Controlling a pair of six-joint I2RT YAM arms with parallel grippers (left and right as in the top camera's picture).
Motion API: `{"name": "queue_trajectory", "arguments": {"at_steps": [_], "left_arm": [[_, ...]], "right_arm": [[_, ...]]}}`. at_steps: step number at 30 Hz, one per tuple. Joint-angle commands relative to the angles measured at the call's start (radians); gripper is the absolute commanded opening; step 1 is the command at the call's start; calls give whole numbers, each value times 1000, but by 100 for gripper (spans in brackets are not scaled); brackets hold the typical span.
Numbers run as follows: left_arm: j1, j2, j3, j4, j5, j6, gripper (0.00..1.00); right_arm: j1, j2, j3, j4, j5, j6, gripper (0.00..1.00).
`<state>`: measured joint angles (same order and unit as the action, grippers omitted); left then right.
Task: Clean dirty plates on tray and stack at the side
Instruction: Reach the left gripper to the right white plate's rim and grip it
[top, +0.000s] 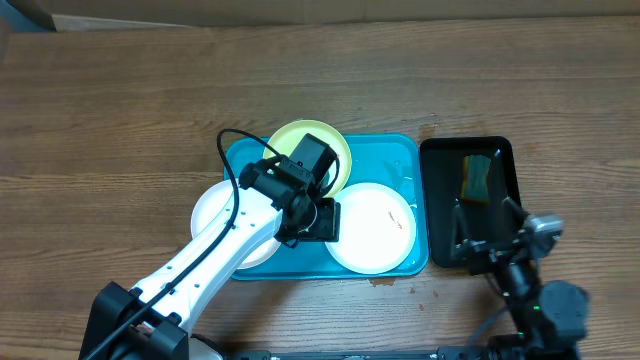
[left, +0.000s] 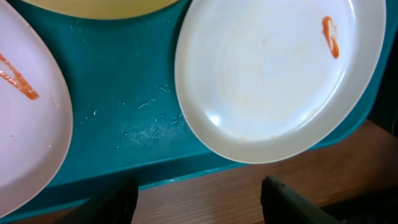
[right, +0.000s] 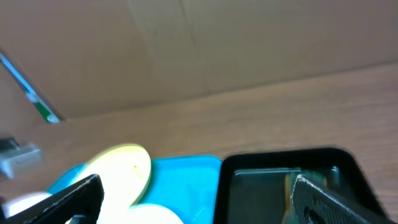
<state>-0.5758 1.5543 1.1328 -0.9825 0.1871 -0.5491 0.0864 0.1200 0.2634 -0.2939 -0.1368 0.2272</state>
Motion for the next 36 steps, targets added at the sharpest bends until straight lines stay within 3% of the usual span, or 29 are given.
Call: {"name": "queue_trajectory", "arguments": {"at_steps": [1,9,13,16,21,29,36], "left_arm": [[-7,12,-28,30,-49,-45,65],[-9,12,-116,99,-49,-104,65],[-9,12,-166,143,-48,-158,57],[-10,12,-211,209,-48,-166,52],[-10,12,-247,280,-37,-165,41],[-14,12,-247,318,-36,-153,41],[-14,32,-238,328,2,-121,40]], "right_arm": [[-4,149,216,-66,56,53,98],[-4,756,818,-484,45,-39,100],[-4,1006,1104,-704,50,-87,100],[-4,1126,1222,-805,120,-104,100],[-33,1268,1241,-869,261,-67,97],[-149,1495,1241,-949,183,-67,93],[-153,1631,1229,-953,151,-67,84]]}}
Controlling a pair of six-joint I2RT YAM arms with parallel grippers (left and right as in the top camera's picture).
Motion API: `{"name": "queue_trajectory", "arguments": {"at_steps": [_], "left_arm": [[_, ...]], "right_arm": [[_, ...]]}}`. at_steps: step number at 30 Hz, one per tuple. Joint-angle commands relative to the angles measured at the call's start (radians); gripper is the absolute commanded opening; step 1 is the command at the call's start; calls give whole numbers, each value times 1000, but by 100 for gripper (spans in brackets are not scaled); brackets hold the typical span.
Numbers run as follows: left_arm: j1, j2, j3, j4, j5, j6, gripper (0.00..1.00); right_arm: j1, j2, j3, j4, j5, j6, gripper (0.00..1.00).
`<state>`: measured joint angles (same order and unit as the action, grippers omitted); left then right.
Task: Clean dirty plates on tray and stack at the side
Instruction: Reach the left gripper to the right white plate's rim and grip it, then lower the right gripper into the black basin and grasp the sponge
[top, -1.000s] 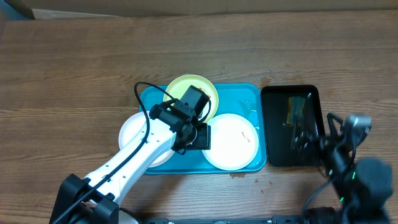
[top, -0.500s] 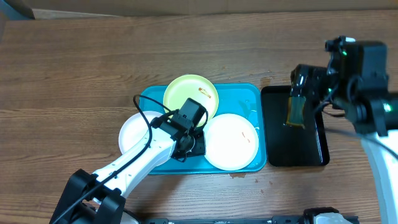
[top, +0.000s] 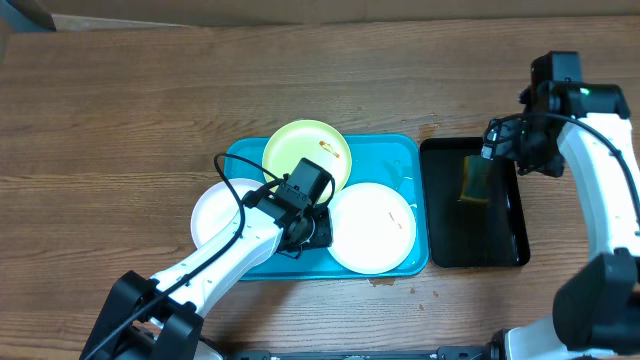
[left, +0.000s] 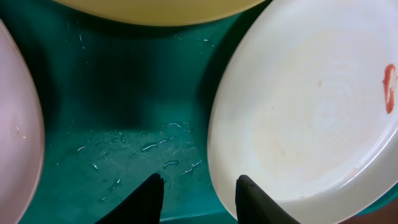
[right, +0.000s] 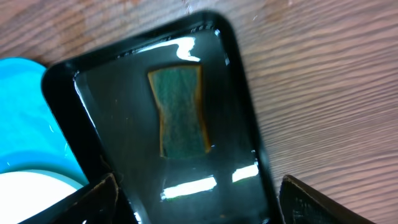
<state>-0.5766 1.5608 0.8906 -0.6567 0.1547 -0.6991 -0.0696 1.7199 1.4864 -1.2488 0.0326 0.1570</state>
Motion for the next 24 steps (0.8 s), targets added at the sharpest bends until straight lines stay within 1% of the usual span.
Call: {"name": "queue_trajectory", "arguments": {"at_steps": [1,4,6,8,13,16,20,22,24], "left_arm": [[-13,34,12,-3,49,47,40],[-13,69,54,-42,52,69,41],[-13,97,80,-57,51,79,41],[-13,120,90,-52,51,84,41],[-13,169,93,-34,82,96,41],[-13,179,100,-35,83,107,36],[-13,178,130,-42,80,151,34],[-13,178,155,-42,64,165,29],[-13,178,175,-42,42,166,28]], "right_arm": [[3,49,6,1,-15,3,84],[3,89,6,1,-16,3,82],[3,99,6,1,-18,4,79],[3,100,4,1,-28,9,77],[3,100,-45,7,-27,31,76],[3,100,-112,55,-29,50,76],[9,100,-192,126,-42,53,76],[14,100,-228,157,-42,53,76],[20,100,-264,203,-46,53,76]]}}
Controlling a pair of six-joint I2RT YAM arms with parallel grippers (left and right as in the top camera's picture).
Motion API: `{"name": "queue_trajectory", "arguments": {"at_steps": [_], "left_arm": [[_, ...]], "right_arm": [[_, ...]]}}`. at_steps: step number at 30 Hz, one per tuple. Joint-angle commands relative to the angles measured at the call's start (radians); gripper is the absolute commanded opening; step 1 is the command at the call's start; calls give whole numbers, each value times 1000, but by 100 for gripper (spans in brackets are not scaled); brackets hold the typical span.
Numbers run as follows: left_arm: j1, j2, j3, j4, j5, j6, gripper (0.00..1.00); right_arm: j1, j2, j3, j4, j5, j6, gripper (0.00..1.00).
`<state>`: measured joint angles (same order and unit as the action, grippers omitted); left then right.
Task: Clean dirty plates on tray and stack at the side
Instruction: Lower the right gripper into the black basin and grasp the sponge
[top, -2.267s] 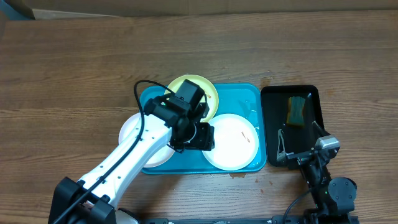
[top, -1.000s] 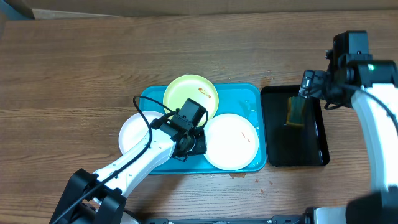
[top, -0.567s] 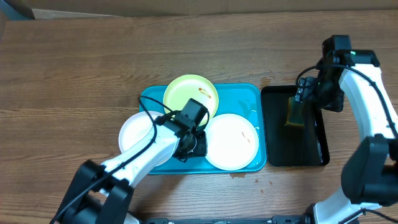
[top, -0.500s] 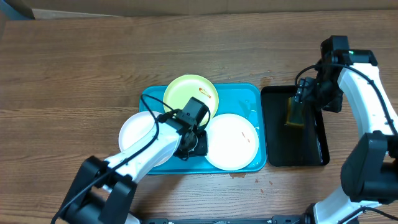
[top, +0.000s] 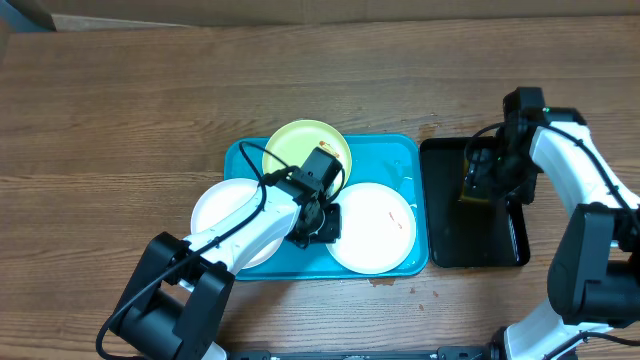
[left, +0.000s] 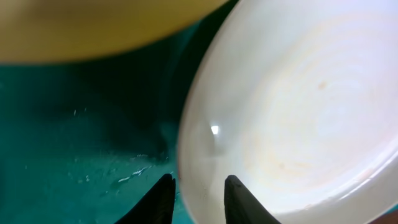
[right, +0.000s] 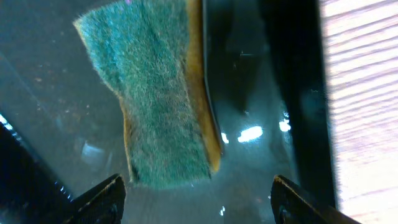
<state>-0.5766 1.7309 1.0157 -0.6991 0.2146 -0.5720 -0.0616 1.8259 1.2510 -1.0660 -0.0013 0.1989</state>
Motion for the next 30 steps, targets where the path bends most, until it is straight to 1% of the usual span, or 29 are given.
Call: {"name": "queue_trajectory", "arguments": {"at_steps": [1,8,10,11,12,13,14,15,16,19,20,21,22,23,24,30], "left_arm": [[-13,8,60,1,-19,38,28],[-23,8,58,-14,-15,38,32],[-28,8,58,-17,-17,38,32],[-30,8,57,-18,-17,38,32],[-32,8,57,-19,-18,38,32],[-34,8,56,-19,-20,38,32],[-35,8,54,-19,-19,38,31],[-35,8,54,-19,-19,37,31],[-35,8,53,-21,-19,37,30],[-34,8,53,-21,-21,38,31],[-34,8,53,-21,-24,38,31],[-34,8,53,-21,-26,38,32],[-34,8,53,-22,-32,37,32],[-34,8,53,-23,-33,38,32],[-34,8,53,-24,-34,38,33],[-35,8,53,-42,-34,37,34]], "right_arm": [[18,-6,-53,56,-20,11,76],[67,-6,-156,211,-19,10,77],[74,-6,-170,233,-14,10,76],[76,-6,-171,235,-12,10,74],[76,-6,-171,234,-12,10,67],[76,-6,-171,232,-11,10,49],[76,-6,-171,230,-11,10,24],[76,-6,-171,227,-11,10,4],[76,-6,-171,223,-12,10,4],[76,-6,-171,215,-12,10,4],[76,-6,-171,216,-12,10,13],[76,-6,-171,217,-11,10,48],[76,-6,-169,218,-11,10,63],[76,-6,-167,222,-11,10,67],[75,-6,-162,225,-6,10,69],[72,-6,-150,270,76,10,74]]}}
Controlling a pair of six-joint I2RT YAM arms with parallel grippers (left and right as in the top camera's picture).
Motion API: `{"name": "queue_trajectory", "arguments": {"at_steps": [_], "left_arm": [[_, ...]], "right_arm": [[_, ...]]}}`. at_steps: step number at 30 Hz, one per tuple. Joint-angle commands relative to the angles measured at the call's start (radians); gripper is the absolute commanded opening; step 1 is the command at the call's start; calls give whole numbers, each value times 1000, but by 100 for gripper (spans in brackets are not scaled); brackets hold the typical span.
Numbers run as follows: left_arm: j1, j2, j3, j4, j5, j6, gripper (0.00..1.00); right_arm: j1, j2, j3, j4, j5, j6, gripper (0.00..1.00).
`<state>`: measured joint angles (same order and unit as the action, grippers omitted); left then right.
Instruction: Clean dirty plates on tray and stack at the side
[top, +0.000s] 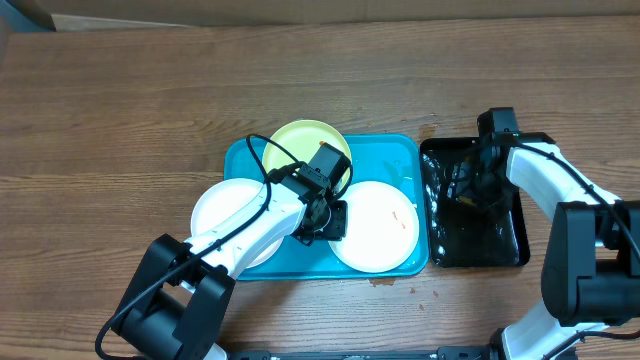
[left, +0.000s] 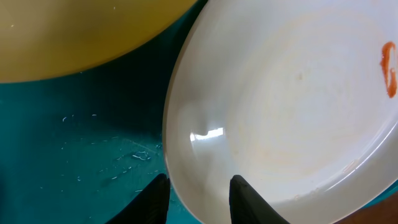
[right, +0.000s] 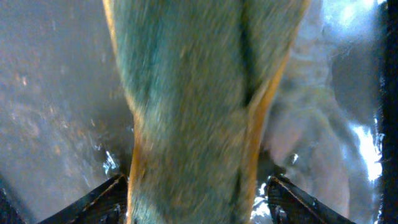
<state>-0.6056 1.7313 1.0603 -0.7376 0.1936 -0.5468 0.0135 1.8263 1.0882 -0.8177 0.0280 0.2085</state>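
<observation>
A blue tray (top: 390, 160) holds a yellow-green plate (top: 300, 140), a white plate (top: 225, 215) at the left and a white plate (top: 380, 230) at the right. The right plate (left: 292, 106) carries a red smear (left: 390, 59). My left gripper (left: 199, 199) is open, its fingers straddling that plate's left rim, one over the tray and one over the plate. In the black tray (top: 480, 245), my right gripper (right: 199, 193) is low and open around the green and yellow sponge (right: 193, 93), one finger on each side.
The black tray (right: 50, 93) holds shallow water with some foam (right: 311, 130) beside the sponge. It stands just right of the blue tray. Bare wooden table (top: 120, 120) lies to the left, behind and to the far right. A small stain marks the table at the blue tray's front edge.
My right gripper has dropped onto the sponge, which now fills the space between its open fingers. My left gripper's fingers stand slightly wider apart over the same plate rim.
At first my left gripper hung wide open over the tray between the two white plates, and the right arm was low at the front. Then the right gripper was above the black tray, then close over the sponge. Meanwhile the left gripper narrowed onto the right plate's rim.
</observation>
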Motion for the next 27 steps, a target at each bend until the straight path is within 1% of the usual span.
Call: {"name": "queue_trajectory", "arguments": {"at_steps": [1,4,5,6,8,9,10,11,12,13,14,16,22,27], "left_arm": [[-6,8,8,-3,-13,12,34],[-6,8,8,-2,-13,12,34],[-6,8,8,-2,-13,12,34],[-6,8,8,-2,-13,12,34],[-6,8,8,-2,-13,12,34],[-6,8,8,-2,-13,12,34],[-6,8,8,-2,-14,12,34],[-6,8,8,-2,-14,12,34],[-6,8,8,-2,-14,12,34],[-6,8,8,-2,-14,12,34],[-6,8,8,-2,-14,12,34],[-6,8,8,-2,-16,12,34],[-6,8,8,-3,-18,13,34],[-6,8,8,-3,-18,12,34]], "right_arm": [[-3,-6,13,39,45,0,74],[-3,-6,13,74,46,0,73],[-3,-6,13,84,45,0,72],[-3,-6,13,88,45,0,66],[-3,-6,13,88,45,0,19],[-3,-6,13,87,45,0,4],[-2,-6,13,85,45,0,4],[-2,-6,13,87,45,0,9],[-2,-6,13,90,45,0,36],[-2,-6,13,97,46,0,56],[-2,-6,13,108,46,0,69],[-3,-6,13,135,47,0,72],[-3,-6,13,240,50,0,72],[-3,-6,13,260,50,0,73]]}}
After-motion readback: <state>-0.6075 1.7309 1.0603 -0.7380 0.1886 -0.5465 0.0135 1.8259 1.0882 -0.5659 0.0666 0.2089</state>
